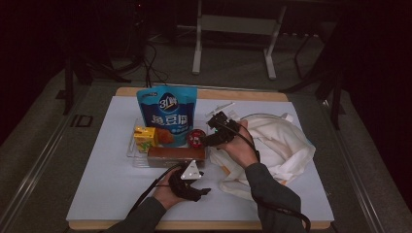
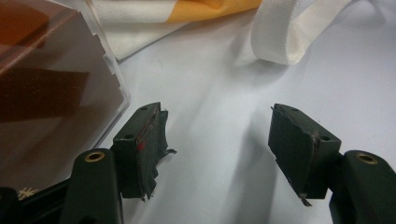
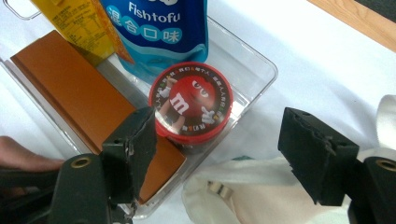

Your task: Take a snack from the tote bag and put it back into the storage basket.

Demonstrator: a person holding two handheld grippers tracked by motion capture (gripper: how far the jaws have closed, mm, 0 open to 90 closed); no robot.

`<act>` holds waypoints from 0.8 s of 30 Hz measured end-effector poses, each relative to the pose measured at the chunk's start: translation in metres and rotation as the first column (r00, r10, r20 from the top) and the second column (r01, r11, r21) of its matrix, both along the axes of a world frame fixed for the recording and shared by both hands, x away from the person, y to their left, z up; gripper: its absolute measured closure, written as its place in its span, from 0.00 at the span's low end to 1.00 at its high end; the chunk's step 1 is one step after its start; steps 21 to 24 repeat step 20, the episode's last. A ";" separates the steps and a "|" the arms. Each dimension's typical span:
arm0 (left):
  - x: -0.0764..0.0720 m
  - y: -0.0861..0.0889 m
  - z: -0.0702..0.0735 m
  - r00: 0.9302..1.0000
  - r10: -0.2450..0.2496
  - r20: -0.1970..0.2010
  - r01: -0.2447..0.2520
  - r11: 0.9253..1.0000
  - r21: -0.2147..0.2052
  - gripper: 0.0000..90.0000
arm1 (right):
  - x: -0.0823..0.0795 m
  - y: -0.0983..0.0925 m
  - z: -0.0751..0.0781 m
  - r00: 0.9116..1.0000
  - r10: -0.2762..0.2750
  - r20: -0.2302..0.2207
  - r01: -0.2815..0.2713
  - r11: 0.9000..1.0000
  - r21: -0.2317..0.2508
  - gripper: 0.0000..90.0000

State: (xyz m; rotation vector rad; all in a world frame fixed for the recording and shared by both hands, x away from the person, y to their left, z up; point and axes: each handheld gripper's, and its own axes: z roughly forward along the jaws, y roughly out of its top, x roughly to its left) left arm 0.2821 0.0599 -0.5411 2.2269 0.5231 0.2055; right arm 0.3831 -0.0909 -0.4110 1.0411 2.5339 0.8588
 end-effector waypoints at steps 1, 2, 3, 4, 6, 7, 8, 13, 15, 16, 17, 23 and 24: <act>0.000 0.000 0.000 1.000 -0.001 0.001 0.001 1.000 0.002 0.40 | -0.001 -0.002 0.001 1.000 0.003 0.002 -0.003 1.000 0.000 0.31; 0.000 0.000 0.000 1.000 -0.001 0.001 0.001 1.000 0.002 0.40 | -0.001 -0.002 0.001 1.000 0.003 0.002 -0.003 1.000 0.000 0.31; 0.000 0.000 0.000 1.000 -0.001 0.000 0.001 1.000 0.002 0.40 | -0.002 -0.004 0.001 1.000 0.003 0.003 -0.003 1.000 0.000 0.31; 0.000 0.000 0.000 1.000 -0.001 0.000 0.001 1.000 0.002 0.40 | -0.003 -0.005 0.002 1.000 0.004 0.003 -0.004 1.000 0.003 0.31; 0.000 0.000 0.000 1.000 0.000 -0.001 0.000 1.000 0.000 0.40 | -0.004 -0.009 0.003 1.000 0.008 0.006 -0.008 1.000 0.007 0.31; 0.000 0.000 0.000 1.000 0.000 -0.001 0.000 1.000 0.000 0.40 | -0.005 -0.010 0.004 1.000 0.008 0.005 -0.008 1.000 0.008 0.31; 0.000 0.000 0.000 1.000 0.001 -0.001 -0.001 1.000 0.000 0.40 | -0.006 -0.014 0.004 1.000 0.010 0.009 -0.010 1.000 0.006 0.31; 0.000 0.000 0.000 1.000 0.001 -0.001 -0.001 1.000 0.000 0.40 | -0.011 -0.025 0.006 1.000 0.013 0.011 -0.013 1.000 0.015 0.31; 0.000 0.000 0.000 1.000 0.002 -0.001 -0.002 1.000 0.001 0.40 | -0.014 -0.030 0.006 1.000 0.015 0.010 -0.015 1.000 0.016 0.33; 0.000 0.000 0.000 1.000 0.002 -0.002 -0.002 1.000 0.001 0.40 | -0.016 -0.033 0.006 1.000 0.014 0.021 -0.014 1.000 0.015 0.37; 0.000 0.000 0.000 1.000 0.003 -0.003 -0.003 1.000 0.001 0.40 | -0.017 -0.035 0.007 1.000 0.003 0.026 -0.003 1.000 0.022 0.37; 0.000 0.000 0.000 1.000 0.003 -0.003 -0.003 1.000 0.002 0.40 | -0.019 -0.041 0.007 1.000 -0.007 0.027 0.006 0.999 0.038 0.37; 0.000 0.000 0.000 1.000 0.003 -0.003 -0.003 1.000 0.002 0.40 | -0.019 -0.041 0.007 1.000 -0.007 0.027 0.006 0.999 0.038 0.37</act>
